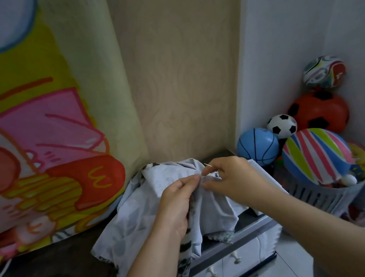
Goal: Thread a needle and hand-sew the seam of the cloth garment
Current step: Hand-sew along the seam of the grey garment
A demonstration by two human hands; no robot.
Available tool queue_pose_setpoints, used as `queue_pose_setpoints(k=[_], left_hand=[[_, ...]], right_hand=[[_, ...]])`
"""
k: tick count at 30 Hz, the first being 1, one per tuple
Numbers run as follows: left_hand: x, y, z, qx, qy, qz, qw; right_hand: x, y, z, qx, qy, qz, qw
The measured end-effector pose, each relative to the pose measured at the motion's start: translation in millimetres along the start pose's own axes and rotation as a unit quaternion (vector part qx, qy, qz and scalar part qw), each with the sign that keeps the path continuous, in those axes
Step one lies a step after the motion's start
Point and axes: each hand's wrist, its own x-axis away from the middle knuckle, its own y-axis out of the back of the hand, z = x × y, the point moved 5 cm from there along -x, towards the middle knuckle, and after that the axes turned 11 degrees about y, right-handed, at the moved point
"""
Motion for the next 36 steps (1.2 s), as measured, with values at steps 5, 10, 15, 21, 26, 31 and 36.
queue_pose_setpoints(k=[5,10,15,21,26,31,36], left_hand=[[-1.9,2.5,-1.0,-0.006,-0.001,-0.01,1.0],[-4.2,2.9,2.5,0.008,0.014,-0.002,1.0],[-2.6,4.8,1.4,0.013,0.013,-0.011,1.0],[-3.1,9.4,-1.1,0.002,0.008,-0.009,1.0],[-2.1,5.3,-0.1,-0.01,-0.004,-0.016,1.0],[2.1,1.4,-4.7,-0.015,-0.029,-0.014,0.999],[2.3,0.5,-3.7,-0.008,-0.028,-0.013,0.999]], right_hand=[[-6.3,5.5,2.0,0.037,0.056,-0.005,0.998],[-10.0,22.8,13.3,-0.301,0.021,-0.087,0.949],[-8.3,23.0,32.2,-0.765,-0.086,0.043,0.637],[11.0,18.6,23.5,-0.46,-0.04,0.309,0.831],[-4.1,7.5,-1.7,-0.15,-0.061,0.088,0.983],[-6.8,-6.5,0.8,-0.026,-0.025,0.02,0.999],[-9.9,-12.8,2.6,-0.005,0.003,0.0,1.0]])
